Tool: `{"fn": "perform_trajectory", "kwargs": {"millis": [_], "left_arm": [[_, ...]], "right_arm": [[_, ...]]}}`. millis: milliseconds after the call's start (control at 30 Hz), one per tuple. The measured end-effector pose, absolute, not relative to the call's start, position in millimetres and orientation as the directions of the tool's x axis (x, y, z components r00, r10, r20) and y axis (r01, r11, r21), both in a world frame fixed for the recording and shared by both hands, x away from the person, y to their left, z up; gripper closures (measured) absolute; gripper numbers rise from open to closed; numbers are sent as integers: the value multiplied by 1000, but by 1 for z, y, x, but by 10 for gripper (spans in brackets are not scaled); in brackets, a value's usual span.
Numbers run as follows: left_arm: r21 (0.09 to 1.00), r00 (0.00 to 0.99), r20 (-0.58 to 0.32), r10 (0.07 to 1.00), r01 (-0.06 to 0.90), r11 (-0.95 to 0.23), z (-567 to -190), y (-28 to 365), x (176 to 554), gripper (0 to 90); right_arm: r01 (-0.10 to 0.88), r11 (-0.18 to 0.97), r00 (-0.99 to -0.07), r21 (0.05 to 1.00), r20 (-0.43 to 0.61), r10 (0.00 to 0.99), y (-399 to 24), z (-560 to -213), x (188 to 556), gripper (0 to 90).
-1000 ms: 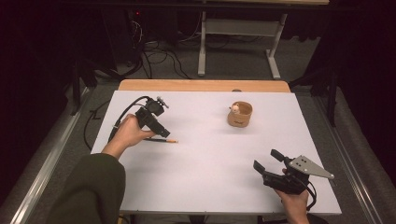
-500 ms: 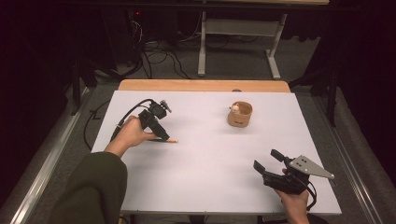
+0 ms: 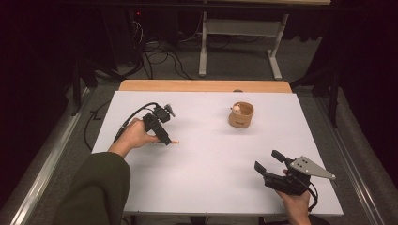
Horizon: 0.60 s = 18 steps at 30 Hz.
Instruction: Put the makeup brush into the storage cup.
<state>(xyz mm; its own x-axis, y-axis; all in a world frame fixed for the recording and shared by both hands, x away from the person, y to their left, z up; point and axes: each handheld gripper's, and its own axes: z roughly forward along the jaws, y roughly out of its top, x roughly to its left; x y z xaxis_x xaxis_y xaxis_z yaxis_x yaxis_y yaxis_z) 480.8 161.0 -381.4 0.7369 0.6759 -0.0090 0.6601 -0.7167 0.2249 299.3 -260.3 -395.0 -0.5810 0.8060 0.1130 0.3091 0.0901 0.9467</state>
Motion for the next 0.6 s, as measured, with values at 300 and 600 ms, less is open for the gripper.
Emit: {"fn": "perform_trajectory", "kwargs": {"millis": [300,600], "left_arm": [[191,733,-17,680,670,-718,-388,163,485,237],[170,730,-8,684,675,-718,-394,167,488,247]], "right_arm": [[311,90,-579,946,113,807,-260,-395,299,211],[310,94,-582,946,111,806,-260,-395,299,211]]}}
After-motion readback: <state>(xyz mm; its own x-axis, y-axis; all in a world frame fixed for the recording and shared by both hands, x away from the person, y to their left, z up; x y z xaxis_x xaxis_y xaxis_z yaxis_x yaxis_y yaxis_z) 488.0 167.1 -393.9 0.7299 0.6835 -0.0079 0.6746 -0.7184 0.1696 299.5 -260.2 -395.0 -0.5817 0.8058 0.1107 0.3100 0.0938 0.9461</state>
